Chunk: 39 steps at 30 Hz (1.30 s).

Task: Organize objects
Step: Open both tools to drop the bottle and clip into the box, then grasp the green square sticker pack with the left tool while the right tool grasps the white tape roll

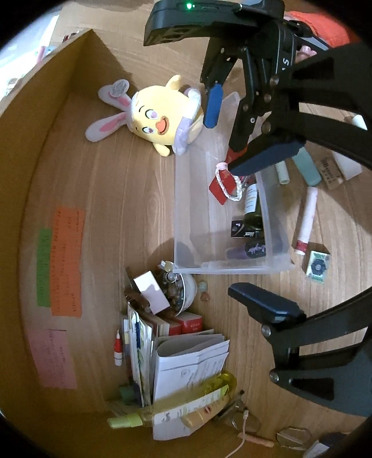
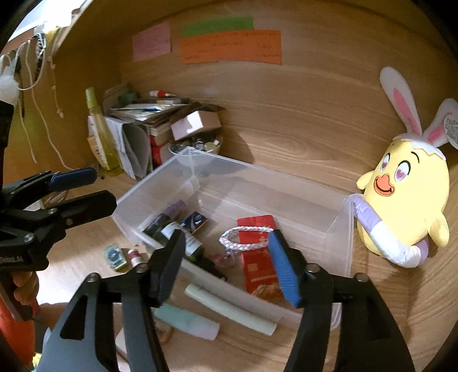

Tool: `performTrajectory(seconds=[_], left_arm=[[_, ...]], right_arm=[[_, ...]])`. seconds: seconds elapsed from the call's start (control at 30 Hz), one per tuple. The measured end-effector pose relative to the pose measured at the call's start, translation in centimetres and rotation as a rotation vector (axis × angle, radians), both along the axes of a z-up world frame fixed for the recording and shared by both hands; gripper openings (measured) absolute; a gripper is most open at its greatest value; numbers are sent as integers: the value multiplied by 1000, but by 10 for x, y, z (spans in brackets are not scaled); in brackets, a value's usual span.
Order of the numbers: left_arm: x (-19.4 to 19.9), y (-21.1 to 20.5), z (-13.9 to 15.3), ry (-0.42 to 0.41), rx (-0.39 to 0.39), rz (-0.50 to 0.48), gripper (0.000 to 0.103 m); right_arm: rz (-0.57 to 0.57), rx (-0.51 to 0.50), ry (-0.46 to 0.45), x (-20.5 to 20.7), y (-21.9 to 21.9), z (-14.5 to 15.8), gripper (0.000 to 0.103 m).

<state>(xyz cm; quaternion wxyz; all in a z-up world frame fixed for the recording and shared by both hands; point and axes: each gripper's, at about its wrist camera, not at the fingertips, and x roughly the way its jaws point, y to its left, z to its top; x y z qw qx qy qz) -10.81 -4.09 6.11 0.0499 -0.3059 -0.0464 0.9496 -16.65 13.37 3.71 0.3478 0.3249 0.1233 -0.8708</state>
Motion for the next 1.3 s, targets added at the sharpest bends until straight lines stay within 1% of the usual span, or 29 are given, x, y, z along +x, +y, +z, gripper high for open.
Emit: performTrajectory(seconds=[0.07, 0.13, 0.2, 0.3, 0.53, 0.67, 0.83, 0.93, 1.03, 1.17, 1.3], left_arm=[[5, 0, -1, -2, -5, -3, 79], [10, -1, -2, -5, -10, -1, 80], [14, -2, -4, -6, -11, 3, 83], [20, -6, -8, -13, -6, 9, 86], [27, -15, -24, -66, -4, 19, 87], [31, -19, -42, -115, -15, 29, 87], [32, -27, -61, -165, -11, 34, 87], [29, -31, -74, -205, -24, 44, 87], [24, -35, -83, -238, -20, 45, 87], [15, -34, -91, -272, -23, 40, 87], [10, -32, -92, -276, -31, 27, 87]], right_arm=[[6, -3, 9, 7, 2, 2, 62], [11, -8, 17, 14, 3, 4, 67], [15, -19, 28, 22, 6, 6, 75], [21, -31, 37, 34, 10, 9, 79], [34, -34, 41, 58, 14, 2, 80], [47, -38, 15, 67, 14, -6, 80], [42, -33, -14, 77, 13, -20, 81], [49, -17, -42, 82, 10, -32, 81], [50, 4, -65, 88, 8, -44, 81], [59, 12, -90, 95, 5, -56, 81], [72, 8, -94, 98, 1, -62, 80]])
